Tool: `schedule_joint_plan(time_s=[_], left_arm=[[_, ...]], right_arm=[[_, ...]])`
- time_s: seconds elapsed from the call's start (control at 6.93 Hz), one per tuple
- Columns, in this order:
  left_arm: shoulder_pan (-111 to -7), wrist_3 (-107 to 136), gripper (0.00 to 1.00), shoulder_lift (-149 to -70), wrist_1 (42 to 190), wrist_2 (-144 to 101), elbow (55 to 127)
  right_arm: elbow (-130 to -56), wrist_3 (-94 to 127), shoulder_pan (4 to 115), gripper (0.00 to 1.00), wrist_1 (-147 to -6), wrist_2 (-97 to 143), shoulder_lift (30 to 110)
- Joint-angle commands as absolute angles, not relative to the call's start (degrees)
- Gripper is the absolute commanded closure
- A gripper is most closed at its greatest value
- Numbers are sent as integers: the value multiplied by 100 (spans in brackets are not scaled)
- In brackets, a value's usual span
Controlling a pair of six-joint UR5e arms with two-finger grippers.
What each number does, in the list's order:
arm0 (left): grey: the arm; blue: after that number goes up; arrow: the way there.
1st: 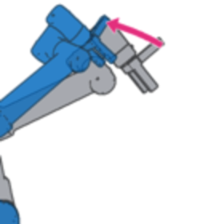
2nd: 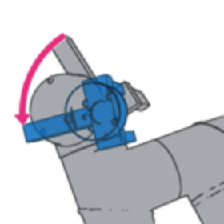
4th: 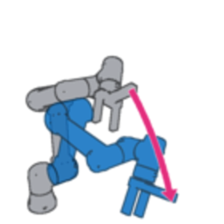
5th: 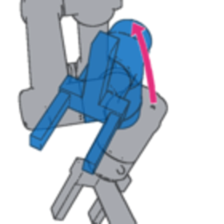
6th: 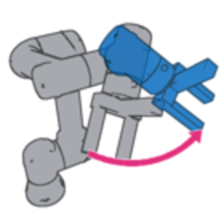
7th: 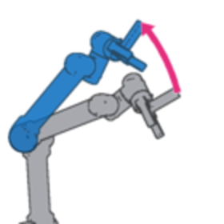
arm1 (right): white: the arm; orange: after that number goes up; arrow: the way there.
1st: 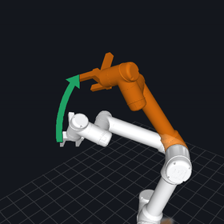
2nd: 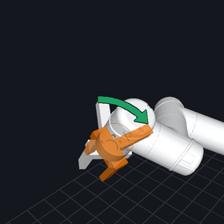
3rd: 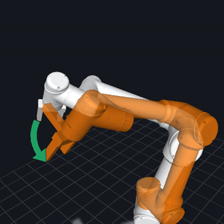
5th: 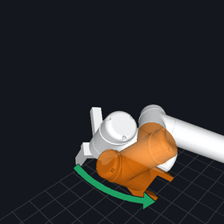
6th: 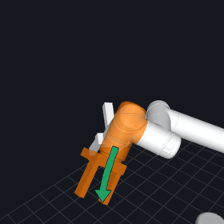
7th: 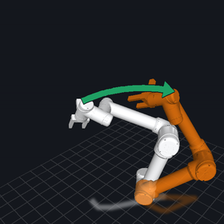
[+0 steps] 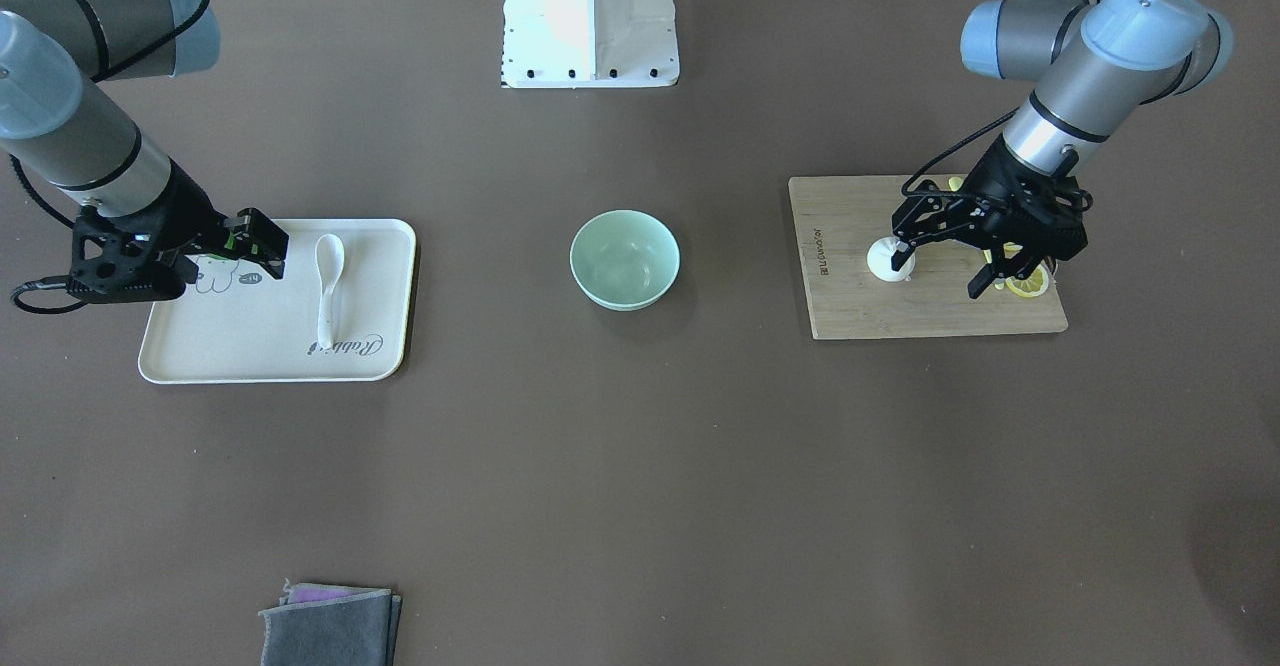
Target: Put spoon and bun in bowl
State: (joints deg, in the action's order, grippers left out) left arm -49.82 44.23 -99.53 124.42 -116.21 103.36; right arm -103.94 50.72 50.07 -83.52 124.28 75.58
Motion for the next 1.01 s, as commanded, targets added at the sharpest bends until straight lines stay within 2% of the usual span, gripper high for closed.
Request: schedule_joint_plan(time_s=[0.0, 0.58, 0.87], left_arm=[[-4939, 4430, 2, -9923, 12445, -11575, 10354], [-4939, 4421, 2, -9940, 12445, -11575, 10336], [-4939, 4412, 2, -9949, 12445, -11593, 10345]], right_arm=[[-9942, 5430, 4555, 0, -7919, 12061, 7393], [-9476, 5370, 4307, 2, -7910, 11795, 7066], [-9116, 5449, 4263, 3, -7245, 11804, 7084]])
